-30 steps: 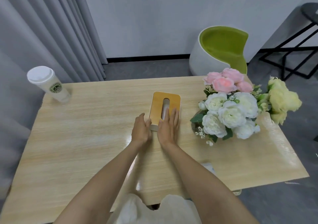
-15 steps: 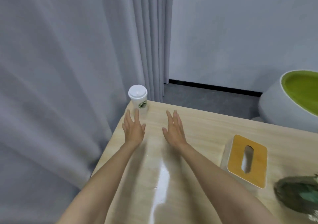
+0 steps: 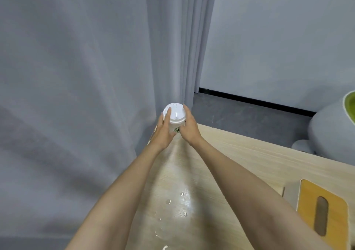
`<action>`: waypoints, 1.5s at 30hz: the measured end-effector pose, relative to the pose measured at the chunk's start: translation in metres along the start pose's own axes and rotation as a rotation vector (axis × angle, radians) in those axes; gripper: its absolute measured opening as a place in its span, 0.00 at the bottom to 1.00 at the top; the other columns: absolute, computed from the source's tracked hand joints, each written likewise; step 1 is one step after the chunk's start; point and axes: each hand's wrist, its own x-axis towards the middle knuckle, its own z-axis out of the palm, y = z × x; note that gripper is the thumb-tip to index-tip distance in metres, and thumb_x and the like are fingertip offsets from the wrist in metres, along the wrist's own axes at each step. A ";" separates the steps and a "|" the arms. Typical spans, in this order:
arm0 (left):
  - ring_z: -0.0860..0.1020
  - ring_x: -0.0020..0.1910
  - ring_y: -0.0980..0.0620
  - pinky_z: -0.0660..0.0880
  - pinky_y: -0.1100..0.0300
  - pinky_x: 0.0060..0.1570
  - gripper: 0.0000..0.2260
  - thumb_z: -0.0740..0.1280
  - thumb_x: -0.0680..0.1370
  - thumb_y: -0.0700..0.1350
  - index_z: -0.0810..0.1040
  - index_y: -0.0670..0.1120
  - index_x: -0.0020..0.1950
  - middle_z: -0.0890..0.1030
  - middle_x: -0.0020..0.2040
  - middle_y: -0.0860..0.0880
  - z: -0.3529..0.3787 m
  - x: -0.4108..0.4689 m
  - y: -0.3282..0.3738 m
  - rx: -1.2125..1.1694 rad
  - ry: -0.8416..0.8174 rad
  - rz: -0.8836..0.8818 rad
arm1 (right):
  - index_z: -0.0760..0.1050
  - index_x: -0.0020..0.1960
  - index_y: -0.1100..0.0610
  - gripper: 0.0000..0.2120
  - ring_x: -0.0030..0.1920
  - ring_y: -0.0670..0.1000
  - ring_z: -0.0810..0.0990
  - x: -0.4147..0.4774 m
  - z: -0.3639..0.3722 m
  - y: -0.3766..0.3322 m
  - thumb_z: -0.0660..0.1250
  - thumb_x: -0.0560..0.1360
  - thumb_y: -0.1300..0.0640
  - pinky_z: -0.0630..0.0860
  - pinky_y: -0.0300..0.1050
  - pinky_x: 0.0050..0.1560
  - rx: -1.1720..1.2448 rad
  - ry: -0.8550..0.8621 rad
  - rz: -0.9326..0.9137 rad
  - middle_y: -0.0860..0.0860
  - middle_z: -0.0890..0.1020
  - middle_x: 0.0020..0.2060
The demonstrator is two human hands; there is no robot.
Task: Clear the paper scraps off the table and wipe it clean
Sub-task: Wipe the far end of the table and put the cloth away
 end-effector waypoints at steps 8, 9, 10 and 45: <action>0.64 0.70 0.50 0.67 0.59 0.63 0.31 0.62 0.78 0.38 0.54 0.55 0.77 0.57 0.74 0.48 0.051 -0.001 0.049 -0.003 -0.044 0.210 | 0.59 0.74 0.55 0.32 0.69 0.53 0.63 -0.034 -0.046 0.028 0.56 0.72 0.71 0.64 0.45 0.68 0.098 0.310 0.098 0.53 0.62 0.70; 0.64 0.69 0.49 0.68 0.55 0.64 0.30 0.63 0.79 0.39 0.54 0.55 0.77 0.58 0.73 0.48 0.064 -0.001 0.059 0.007 -0.061 0.240 | 0.59 0.74 0.55 0.32 0.69 0.52 0.63 -0.041 -0.060 0.036 0.55 0.72 0.71 0.64 0.44 0.68 0.083 0.346 0.109 0.53 0.62 0.70; 0.64 0.69 0.49 0.68 0.55 0.64 0.30 0.63 0.79 0.40 0.55 0.55 0.76 0.59 0.72 0.48 0.078 -0.003 0.071 0.008 -0.089 0.271 | 0.59 0.74 0.55 0.32 0.69 0.52 0.63 -0.050 -0.076 0.045 0.55 0.72 0.71 0.64 0.44 0.68 0.064 0.385 0.125 0.53 0.62 0.70; 0.51 0.76 0.43 0.61 0.47 0.70 0.46 0.54 0.69 0.25 0.44 0.63 0.76 0.37 0.77 0.52 0.201 -0.094 0.174 0.111 -0.394 0.278 | 0.46 0.76 0.42 0.42 0.72 0.59 0.55 -0.177 -0.205 0.123 0.57 0.72 0.70 0.68 0.56 0.64 -0.389 0.367 0.285 0.56 0.39 0.76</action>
